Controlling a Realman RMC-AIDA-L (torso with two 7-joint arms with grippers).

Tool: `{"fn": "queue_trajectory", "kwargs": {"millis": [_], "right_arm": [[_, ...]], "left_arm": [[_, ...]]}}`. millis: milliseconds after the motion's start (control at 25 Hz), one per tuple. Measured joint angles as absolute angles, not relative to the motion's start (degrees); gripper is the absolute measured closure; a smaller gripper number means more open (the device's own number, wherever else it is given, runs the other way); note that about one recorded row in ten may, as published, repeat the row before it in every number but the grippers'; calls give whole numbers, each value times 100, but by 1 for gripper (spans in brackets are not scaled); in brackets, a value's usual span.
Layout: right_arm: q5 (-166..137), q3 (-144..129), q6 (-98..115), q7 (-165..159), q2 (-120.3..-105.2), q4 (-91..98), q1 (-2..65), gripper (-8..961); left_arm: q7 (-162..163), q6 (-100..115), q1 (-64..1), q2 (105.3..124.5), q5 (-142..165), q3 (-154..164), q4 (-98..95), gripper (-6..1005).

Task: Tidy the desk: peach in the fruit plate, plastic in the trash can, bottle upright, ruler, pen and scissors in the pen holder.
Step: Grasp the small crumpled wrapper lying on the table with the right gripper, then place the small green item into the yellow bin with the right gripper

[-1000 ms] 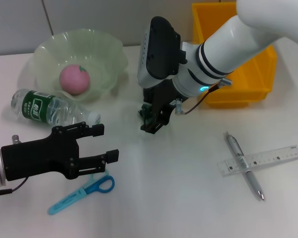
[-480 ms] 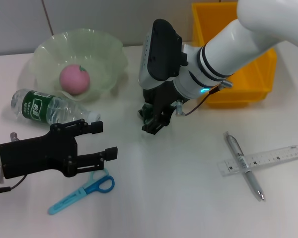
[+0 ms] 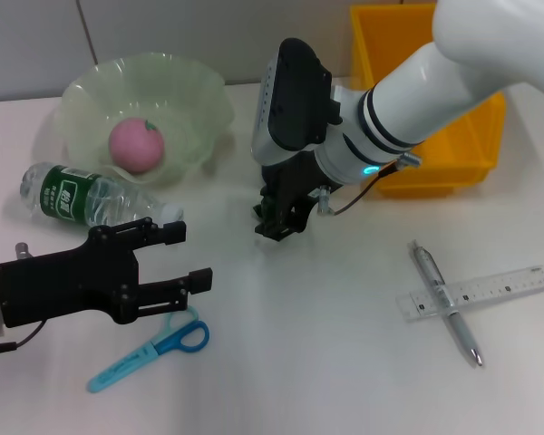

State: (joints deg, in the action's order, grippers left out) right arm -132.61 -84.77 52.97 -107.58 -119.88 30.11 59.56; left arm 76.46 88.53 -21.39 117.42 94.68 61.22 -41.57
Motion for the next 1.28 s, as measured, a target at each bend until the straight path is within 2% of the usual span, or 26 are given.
{"fn": "queue_trajectory", "kwargs": {"millis": [640, 840, 1280], "right_arm": [[-13148, -8462, 5333, -10795, -11988, 3047, 5886, 861], [-12925, -8417, 5653, -10908, -11961, 3582, 5596, 889], [-12362, -8116, 6302, -11407, -11928, 5567, 4293, 946]], "left_arm": [[7651, 8920, -2127, 11742, 9466, 6053, -4157, 218], [7664, 8950, -2127, 11738, 9466, 6017, -4157, 218], [7673, 8991, -2127, 11733, 9466, 5964, -4146, 218]]}}
